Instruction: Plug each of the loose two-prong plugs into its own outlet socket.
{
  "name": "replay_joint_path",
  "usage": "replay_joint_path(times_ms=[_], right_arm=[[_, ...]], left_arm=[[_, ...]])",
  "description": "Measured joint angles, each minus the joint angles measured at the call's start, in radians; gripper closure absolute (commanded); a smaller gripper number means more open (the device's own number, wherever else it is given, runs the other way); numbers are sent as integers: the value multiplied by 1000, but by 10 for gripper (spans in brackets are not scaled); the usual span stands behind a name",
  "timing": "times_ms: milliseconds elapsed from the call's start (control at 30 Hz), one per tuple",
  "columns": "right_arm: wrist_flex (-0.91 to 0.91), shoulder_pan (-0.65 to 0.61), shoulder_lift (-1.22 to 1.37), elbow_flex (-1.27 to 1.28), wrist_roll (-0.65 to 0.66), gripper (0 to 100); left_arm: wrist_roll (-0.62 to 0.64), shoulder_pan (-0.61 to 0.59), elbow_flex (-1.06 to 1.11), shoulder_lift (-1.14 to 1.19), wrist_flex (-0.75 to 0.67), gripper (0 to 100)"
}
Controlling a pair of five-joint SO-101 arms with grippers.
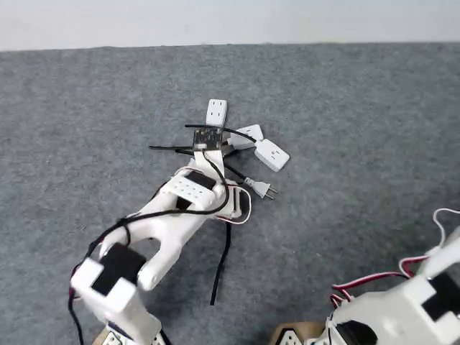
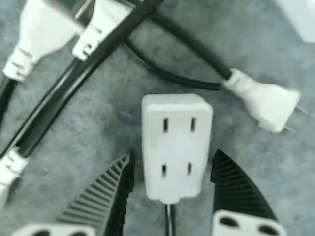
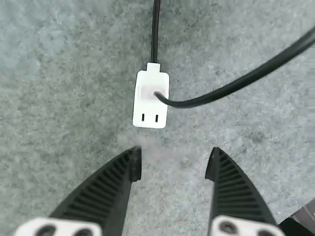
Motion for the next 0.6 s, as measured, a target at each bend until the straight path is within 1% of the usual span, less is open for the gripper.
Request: replay_joint_path(times_ms=[100,133,200,267,333,367,467,533,600], right_arm=[[0,17,-31,0,2,790],[0,28,-38,0,2,790],[0,43,-44,0,2,790],[0,46,-44,0,2,790],[0,46,-44,0,2,790],[0,46,-44,0,2,790],[0,46,-44,0,0,790],[0,46,-44,0,0,790],[0,46,-44,0,0,790]], left_arm=[[6,0,-95,68,74,765],[6,2,-124,87,98,782],[6,2,-170,120,140,866],[6,3,-195,133,163,1000],[6,9,-206,133,161,975],[6,9,-207,133,164,992],[6,9,-180,94,169,988],[12,17,-123,43,175,988],[46,44,-41,-35,176,988]])
